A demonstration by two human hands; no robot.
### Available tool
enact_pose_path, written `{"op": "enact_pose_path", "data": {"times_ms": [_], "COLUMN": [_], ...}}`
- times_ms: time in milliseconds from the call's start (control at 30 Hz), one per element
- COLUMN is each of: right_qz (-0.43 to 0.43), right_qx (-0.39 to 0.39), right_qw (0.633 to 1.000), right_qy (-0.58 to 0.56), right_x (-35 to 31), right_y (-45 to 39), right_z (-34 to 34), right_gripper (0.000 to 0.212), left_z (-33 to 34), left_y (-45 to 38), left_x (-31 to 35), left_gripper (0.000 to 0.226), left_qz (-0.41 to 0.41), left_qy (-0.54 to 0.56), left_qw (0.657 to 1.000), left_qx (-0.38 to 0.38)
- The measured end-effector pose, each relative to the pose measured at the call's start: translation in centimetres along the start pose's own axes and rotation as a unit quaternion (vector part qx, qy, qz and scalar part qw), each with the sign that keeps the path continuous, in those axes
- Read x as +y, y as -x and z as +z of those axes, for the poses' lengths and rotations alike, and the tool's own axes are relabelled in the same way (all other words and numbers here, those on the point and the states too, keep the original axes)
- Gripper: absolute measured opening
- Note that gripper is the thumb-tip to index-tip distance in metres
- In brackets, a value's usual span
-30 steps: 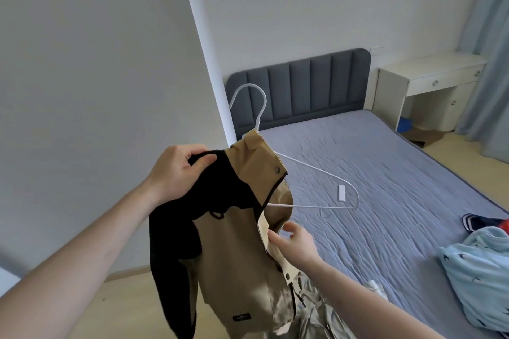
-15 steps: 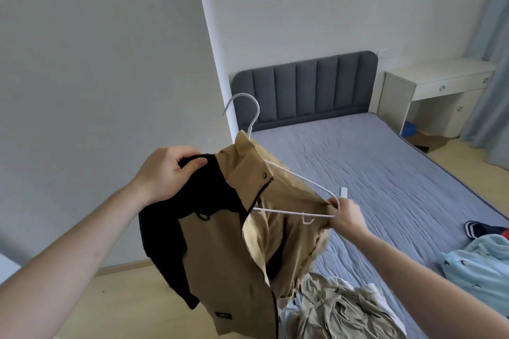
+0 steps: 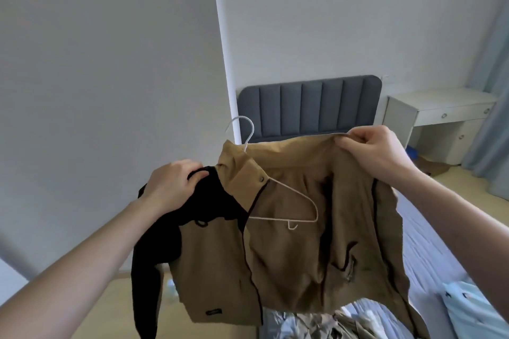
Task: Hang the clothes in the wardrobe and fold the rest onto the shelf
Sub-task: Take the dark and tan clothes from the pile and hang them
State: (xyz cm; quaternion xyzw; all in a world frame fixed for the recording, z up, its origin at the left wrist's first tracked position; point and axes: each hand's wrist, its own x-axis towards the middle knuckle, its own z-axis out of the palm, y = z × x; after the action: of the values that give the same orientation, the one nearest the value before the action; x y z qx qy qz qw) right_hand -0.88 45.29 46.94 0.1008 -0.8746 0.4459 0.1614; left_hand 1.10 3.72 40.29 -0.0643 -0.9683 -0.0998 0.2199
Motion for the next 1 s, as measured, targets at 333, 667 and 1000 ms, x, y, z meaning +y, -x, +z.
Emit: {"op": "enact_pose_path", "data": {"times_ms": [333,667,1000], "right_qz": [-0.052,-0.108,-0.137], "right_qx": [-0.298,-0.144,-0.275], "right_qw": [0.942,0.98,0.943], "right_qy": [-0.147,-0.081,0.125], "right_x": [-5.5,-2.5,1.1], "right_y": [9.9,10.6,9.5], "right_z": [9.5,12.8,12.2], "right_gripper": [0.032,0.047,0.033], "left_z": [1.2,1.1,2.2], "left_y": [-1.6,-0.6,1.0], "left_x": [4.4,8.3,7.8], "left_gripper": [0.024,0.021,0.023], "left_qz": [-0.105,-0.048,-0.075], "left_qy": [0.091,0.123,0.148], "left_qw": [0.986,0.983,0.98], "left_qx": [0.088,0.131,0.113]}}
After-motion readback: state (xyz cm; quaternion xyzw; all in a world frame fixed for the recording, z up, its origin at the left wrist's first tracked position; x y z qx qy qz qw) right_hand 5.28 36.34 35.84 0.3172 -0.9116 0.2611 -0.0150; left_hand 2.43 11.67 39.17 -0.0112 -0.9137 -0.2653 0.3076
